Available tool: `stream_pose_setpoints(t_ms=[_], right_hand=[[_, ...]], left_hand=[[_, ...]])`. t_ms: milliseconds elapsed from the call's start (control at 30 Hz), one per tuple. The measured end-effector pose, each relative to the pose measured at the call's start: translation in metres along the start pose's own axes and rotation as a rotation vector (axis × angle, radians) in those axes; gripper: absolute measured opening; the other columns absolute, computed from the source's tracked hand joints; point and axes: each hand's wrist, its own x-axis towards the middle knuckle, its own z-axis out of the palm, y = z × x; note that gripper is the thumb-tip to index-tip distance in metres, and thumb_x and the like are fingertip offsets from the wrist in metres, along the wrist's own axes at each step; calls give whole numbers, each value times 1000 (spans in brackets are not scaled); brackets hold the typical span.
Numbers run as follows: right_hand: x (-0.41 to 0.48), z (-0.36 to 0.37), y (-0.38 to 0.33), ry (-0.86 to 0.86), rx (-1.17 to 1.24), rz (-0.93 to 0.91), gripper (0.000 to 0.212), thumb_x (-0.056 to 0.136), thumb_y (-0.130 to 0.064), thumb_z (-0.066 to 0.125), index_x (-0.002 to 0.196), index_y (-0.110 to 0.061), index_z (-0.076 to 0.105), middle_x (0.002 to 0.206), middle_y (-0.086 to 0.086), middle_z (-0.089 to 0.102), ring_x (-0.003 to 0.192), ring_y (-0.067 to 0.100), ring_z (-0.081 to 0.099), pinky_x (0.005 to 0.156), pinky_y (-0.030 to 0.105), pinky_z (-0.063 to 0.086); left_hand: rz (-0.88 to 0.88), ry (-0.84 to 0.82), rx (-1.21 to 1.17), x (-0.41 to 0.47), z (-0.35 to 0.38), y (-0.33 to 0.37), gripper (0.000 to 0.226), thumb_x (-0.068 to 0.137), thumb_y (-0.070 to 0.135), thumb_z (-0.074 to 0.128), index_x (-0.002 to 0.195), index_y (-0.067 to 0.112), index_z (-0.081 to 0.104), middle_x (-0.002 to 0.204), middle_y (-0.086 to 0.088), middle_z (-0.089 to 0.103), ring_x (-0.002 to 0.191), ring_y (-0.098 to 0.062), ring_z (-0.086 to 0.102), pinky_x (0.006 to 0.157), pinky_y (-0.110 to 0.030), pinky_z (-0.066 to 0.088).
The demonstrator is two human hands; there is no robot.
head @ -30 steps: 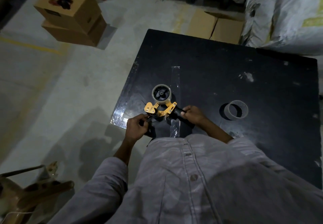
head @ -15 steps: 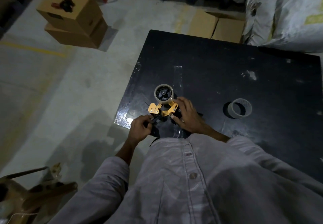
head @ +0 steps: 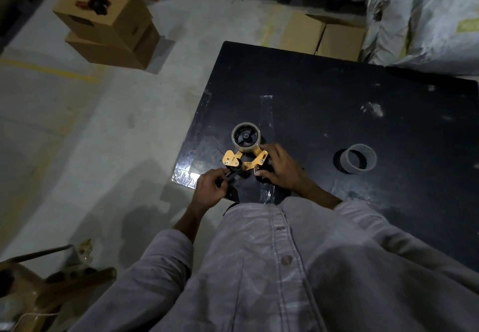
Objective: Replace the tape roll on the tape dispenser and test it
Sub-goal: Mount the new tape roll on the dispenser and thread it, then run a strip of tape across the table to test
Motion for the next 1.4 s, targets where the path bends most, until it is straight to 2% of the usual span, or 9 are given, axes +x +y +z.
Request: stream_pose_setpoints(t_ms=[333, 500, 633, 733, 833, 933, 1033, 1200, 1400], right_hand=[[6, 12, -7, 121, -61, 151, 90, 85, -84, 75, 141, -17, 50, 139, 2, 54, 124, 26, 67, 97, 53, 62], [10, 7, -1, 65, 27, 167, 97, 80, -70, 90, 148, -15, 47, 149, 5, 48, 130, 29, 66, 103, 54, 62], [12, -4, 15, -14, 363, 302, 106, 79, -52, 99, 158, -13, 42, 148, 12, 56, 134, 27, 61, 115, 52, 57], [13, -14, 24, -118, 555, 404, 79, 93, -62, 82, 132, 6, 67, 127, 34, 75, 103, 31, 71, 94, 56, 60], [16, -21, 24, -243, 704, 531, 99, 102, -77, 59, 122, 19, 72, 112, 47, 74, 81, 42, 71, 68, 48, 59], [18, -25, 25, -444, 808, 557, 109, 101, -87, 42, 127, 15, 71, 105, 35, 65, 71, 34, 65, 64, 37, 54], [16, -22, 20, -586, 901, 529, 97, 102, -89, 33, 125, -2, 69, 107, 24, 69, 71, 26, 65, 64, 36, 54], [11, -13, 9, -709, 1202, 549, 100, 100, -91, 34, 127, 0, 66, 73, 5, 57, 47, 13, 56, 46, 24, 50], [7, -6, -7, -678, 1627, 576, 82, 107, -83, 27, 100, -8, 59, 55, -4, 48, 37, 5, 48, 36, 17, 36]], left_hand=[[10, -53, 10, -2, -3, 8, 22, 96, -6, 70, 117, -10, 79, 135, -17, 79, 122, -40, 73, 103, -44, 56], [-125, 15, -170, 1, 5, 6, 14, 99, -6, 72, 108, -15, 79, 123, -21, 82, 115, -41, 78, 102, -48, 62], [-350, 61, -426, 10, 9, 6, 14, 100, -5, 75, 107, -17, 78, 109, -31, 82, 105, -48, 79, 101, -60, 62], [-587, 27, -678, 15, 9, 4, 22, 104, -12, 62, 123, -19, 69, 119, -44, 73, 94, -50, 74, 94, -71, 61], [-806, -3, -967, 18, 9, 3, 29, 110, -3, 55, 132, -19, 65, 124, -40, 69, 99, -46, 71, 86, -62, 66], [-940, -70, -1191, 19, 8, 4, 36, 115, 13, 51, 140, -11, 62, 149, -30, 66, 130, -48, 68, 114, -54, 58], [-938, -165, -1219, 18, 8, 10, 28, 115, 24, 52, 130, 2, 61, 158, -25, 63, 122, -40, 65, 107, -52, 59], [-925, -191, -1267, 24, 8, 17, 26, 114, 27, 51, 127, 6, 58, 160, -24, 62, 122, -38, 63, 126, -56, 49], [-881, -139, -1239, 29, 12, 23, 26, 112, 15, 49, 130, 1, 63, 158, -25, 63, 121, -36, 62, 125, -55, 50]])
